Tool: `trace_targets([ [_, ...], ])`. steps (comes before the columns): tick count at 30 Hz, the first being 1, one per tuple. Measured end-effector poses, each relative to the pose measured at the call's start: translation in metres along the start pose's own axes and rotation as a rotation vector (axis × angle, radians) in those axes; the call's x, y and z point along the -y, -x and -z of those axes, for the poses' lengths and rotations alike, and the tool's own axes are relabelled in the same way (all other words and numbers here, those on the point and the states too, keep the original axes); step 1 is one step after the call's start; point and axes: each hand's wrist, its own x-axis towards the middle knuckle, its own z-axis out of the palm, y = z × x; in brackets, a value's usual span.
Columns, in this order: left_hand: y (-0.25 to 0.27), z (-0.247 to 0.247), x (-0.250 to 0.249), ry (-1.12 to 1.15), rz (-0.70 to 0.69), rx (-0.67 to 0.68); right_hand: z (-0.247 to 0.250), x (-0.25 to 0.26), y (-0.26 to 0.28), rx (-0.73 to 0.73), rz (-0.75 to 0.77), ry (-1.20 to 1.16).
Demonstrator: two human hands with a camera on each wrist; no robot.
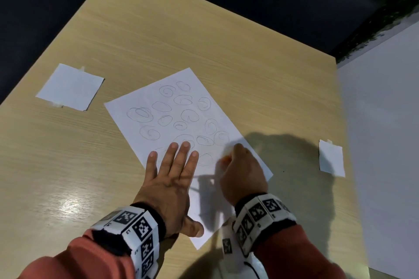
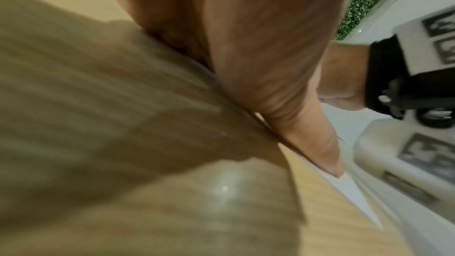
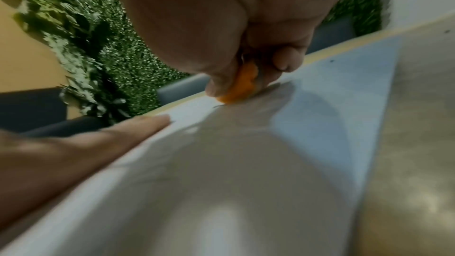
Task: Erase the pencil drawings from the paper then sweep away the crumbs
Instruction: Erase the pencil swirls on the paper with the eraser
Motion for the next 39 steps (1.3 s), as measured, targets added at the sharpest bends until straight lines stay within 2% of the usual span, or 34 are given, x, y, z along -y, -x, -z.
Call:
trace_targets([
  [3, 0.0, 0.001, -0.001, -0.01, 0.0, -0.005, -0.012, 0.019, 0.031, 0.214, 0.203, -0.037],
  [5, 0.0, 0.0, -0.002, -0.005, 0.0, -0.007, -0.018, 0.013, 0.033, 0.137, 0.255, -0.002],
  [7, -0.001, -0.001, 0.0, 0.002, 0.001, -0.011, -0.013, -0.003, 0.011, 0.024, 0.084, 0.006],
  [9, -0.001, -0.001, -0.001, 0.0, -0.001, -0.01, -0.001, -0.025, -0.007, -0.007, -0.09, 0.028],
  [11, -0.002, -0.002, -0.001, -0.004, -0.003, -0.026, 0.005, -0.033, -0.005, -0.028, -0.097, -0.005],
  [13, -0.002, -0.006, 0.001, 0.013, -0.008, -0.056, -0.005, -0.014, 0.023, 0.008, 0.062, -0.072],
  [15, -0.002, -0.008, 0.002, 0.042, -0.026, -0.166, -0.022, 0.005, 0.058, 0.131, 0.272, -0.097],
  [16, -0.003, -0.009, 0.002, 0.043, -0.028, -0.203, -0.028, 0.007, 0.068, 0.166, 0.309, -0.087],
  [17, -0.003, -0.009, 0.002, 0.036, -0.02, -0.189, -0.032, 0.002, 0.067, 0.132, 0.296, -0.076],
  [19, -0.002, -0.009, 0.002, 0.028, 0.002, -0.099, -0.025, -0.016, 0.049, -0.012, 0.154, -0.069],
  [21, -0.003, -0.003, -0.001, 0.033, -0.002, -0.07, -0.007, -0.038, 0.031, -0.01, -0.037, -0.013],
  [23, -0.003, -0.003, -0.001, 0.037, -0.01, -0.076, 0.001, -0.047, 0.028, -0.021, -0.085, -0.03],
  [25, -0.002, -0.007, 0.001, 0.071, -0.011, -0.104, -0.005, -0.029, 0.044, 0.001, 0.015, -0.057],
  [27, -0.005, -0.014, 0.003, 0.054, -0.052, -0.243, -0.026, -0.005, 0.071, 0.112, 0.238, -0.102],
  [28, -0.006, -0.015, 0.004, 0.069, -0.047, -0.271, -0.037, -0.002, 0.08, 0.146, 0.313, -0.074],
  [29, -0.006, -0.013, 0.004, 0.074, -0.044, -0.266, -0.04, -0.004, 0.08, 0.138, 0.336, -0.056],
  [30, -0.004, -0.009, 0.004, 0.061, -0.034, -0.213, -0.037, -0.01, 0.071, 0.096, 0.299, -0.061],
  [31, -0.004, -0.009, 0.003, 0.046, -0.034, -0.21, -0.031, -0.017, 0.06, 0.056, 0.209, -0.051],
  [33, -0.002, -0.007, -0.001, 0.053, 0.003, -0.095, -0.015, -0.033, 0.044, 0.048, 0.015, -0.023],
  [35, -0.002, -0.004, -0.003, 0.026, 0.0, -0.076, -0.012, -0.034, 0.044, 0.034, -0.009, -0.037],
  [39, -0.001, -0.008, 0.0, 0.061, 0.014, -0.158, -0.028, 0.001, 0.083, 0.208, 0.31, -0.084],
])
